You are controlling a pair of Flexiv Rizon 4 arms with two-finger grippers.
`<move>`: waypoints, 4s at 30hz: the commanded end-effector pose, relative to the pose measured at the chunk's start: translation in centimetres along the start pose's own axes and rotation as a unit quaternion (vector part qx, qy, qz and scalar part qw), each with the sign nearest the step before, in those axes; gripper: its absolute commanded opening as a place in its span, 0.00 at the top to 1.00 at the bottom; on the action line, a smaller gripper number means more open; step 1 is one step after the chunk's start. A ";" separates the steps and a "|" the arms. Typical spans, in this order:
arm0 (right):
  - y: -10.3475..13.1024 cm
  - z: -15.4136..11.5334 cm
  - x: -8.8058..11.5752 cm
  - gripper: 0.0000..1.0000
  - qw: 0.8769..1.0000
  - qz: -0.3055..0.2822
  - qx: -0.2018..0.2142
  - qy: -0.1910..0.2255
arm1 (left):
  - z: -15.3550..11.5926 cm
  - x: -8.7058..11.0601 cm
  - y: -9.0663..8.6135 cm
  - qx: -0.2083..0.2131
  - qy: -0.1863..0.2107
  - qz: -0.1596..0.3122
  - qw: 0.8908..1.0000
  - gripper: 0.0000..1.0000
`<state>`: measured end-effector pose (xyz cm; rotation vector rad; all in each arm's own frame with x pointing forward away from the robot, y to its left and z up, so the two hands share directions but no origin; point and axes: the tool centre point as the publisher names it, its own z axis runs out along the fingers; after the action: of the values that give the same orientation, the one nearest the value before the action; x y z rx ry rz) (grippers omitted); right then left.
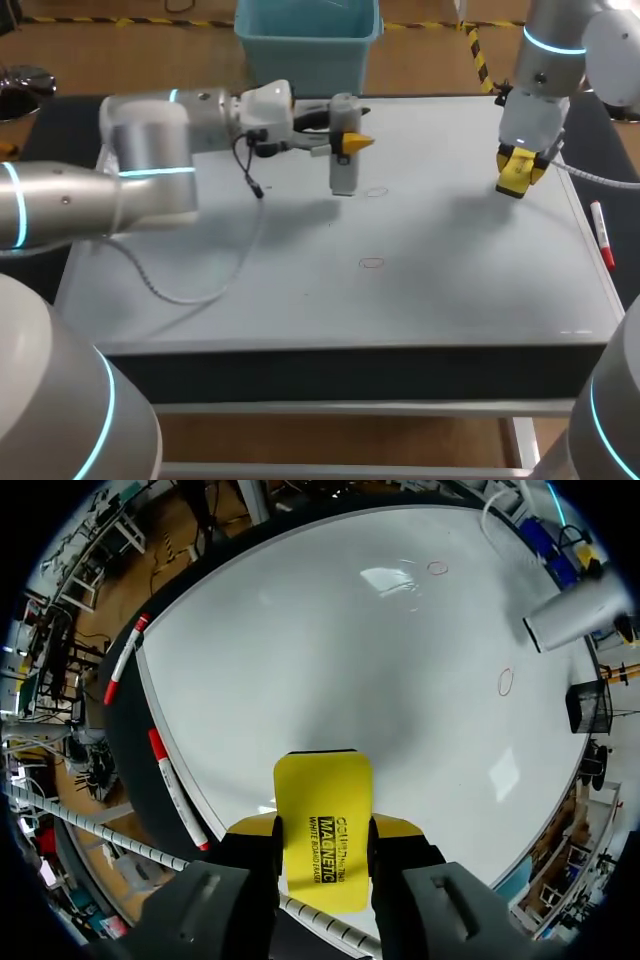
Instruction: Pick up the inspection probe, press it on each red-marked spot on the whiteboard one by one, put down the probe, pick up the eraser, and wipe off all the red marks.
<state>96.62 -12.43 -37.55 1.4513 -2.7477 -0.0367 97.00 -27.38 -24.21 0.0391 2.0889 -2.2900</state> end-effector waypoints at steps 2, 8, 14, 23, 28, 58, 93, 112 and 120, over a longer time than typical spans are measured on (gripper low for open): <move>-0.1 -0.1 0.0 1.00 1.000 -0.001 0.000 0.002 | 3.0 -1.0 0.8 0.002 0.005 0.003 1.000 1.00; -0.1 -0.1 0.0 1.00 1.000 -0.001 0.000 0.002 | 4.4 -1.2 1.7 0.013 0.001 -0.001 1.000 1.00; -0.1 -0.1 0.0 1.00 1.000 -0.001 0.000 0.002 | 5.4 -1.4 2.5 0.017 -0.005 -0.004 1.000 1.00; -0.1 -0.1 0.0 1.00 1.000 -0.001 0.000 0.002 | 5.7 -1.6 2.7 0.017 -0.004 -0.003 1.000 1.00; -0.1 -0.1 0.0 1.00 1.000 -0.001 0.000 0.002 | 5.9 -1.6 3.1 0.012 -0.002 -0.004 1.000 1.00; -0.1 -0.1 0.0 1.00 1.000 -0.001 0.000 0.002 | 5.5 -1.8 4.4 0.007 0.001 -0.017 1.000 1.00; -0.1 -0.1 0.0 1.00 1.000 -0.001 0.000 0.002 | 4.6 -1.3 2.5 0.014 0.003 -0.022 1.000 1.00; -0.1 -0.1 0.0 1.00 1.000 -0.001 0.000 0.002 | -8.7 -1.3 -3.1 -0.032 -0.062 0.010 0.998 1.00; -0.1 -0.1 0.0 1.00 1.000 -0.001 0.000 0.002 | -15.2 -0.8 -2.9 -0.031 -0.105 0.013 0.994 1.00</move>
<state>96.62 -12.43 -37.53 1.4513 -2.7478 -0.0363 99.12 -15.93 -22.91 -0.1123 2.0767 -2.1370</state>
